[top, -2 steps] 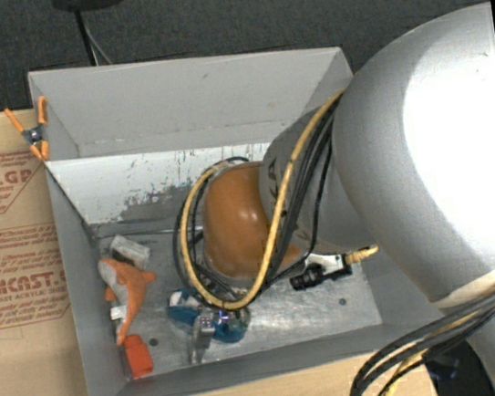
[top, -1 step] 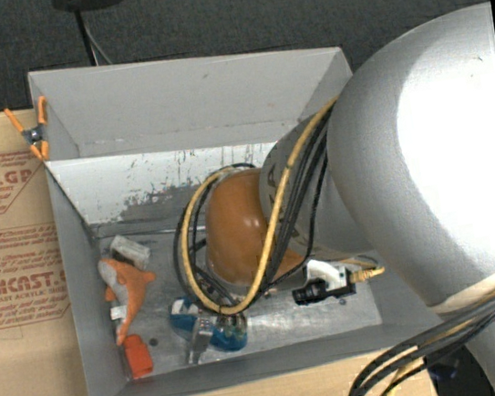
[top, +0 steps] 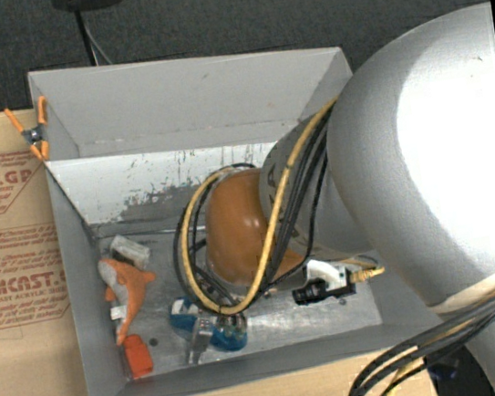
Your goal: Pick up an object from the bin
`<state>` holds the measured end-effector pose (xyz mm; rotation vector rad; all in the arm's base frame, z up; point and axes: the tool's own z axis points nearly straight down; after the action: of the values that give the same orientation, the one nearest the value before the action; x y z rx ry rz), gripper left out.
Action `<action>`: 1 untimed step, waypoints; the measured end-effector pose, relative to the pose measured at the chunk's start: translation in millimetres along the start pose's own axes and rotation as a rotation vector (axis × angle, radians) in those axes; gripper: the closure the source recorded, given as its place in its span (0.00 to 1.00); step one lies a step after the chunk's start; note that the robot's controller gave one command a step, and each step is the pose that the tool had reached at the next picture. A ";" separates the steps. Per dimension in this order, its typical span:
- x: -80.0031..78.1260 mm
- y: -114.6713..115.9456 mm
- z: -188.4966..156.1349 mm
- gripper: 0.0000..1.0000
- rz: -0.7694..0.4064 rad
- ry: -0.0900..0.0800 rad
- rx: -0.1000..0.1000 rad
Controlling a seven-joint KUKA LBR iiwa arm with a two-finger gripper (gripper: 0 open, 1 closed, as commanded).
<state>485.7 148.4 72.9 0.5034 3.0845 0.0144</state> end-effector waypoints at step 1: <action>0.6 -0.6 -1.9 1.00 0.000 0.006 0.004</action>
Offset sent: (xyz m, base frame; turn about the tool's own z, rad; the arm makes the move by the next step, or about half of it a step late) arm -0.0001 -0.0002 0.0416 -0.0001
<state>484.9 148.0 74.8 0.5049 3.0907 0.0091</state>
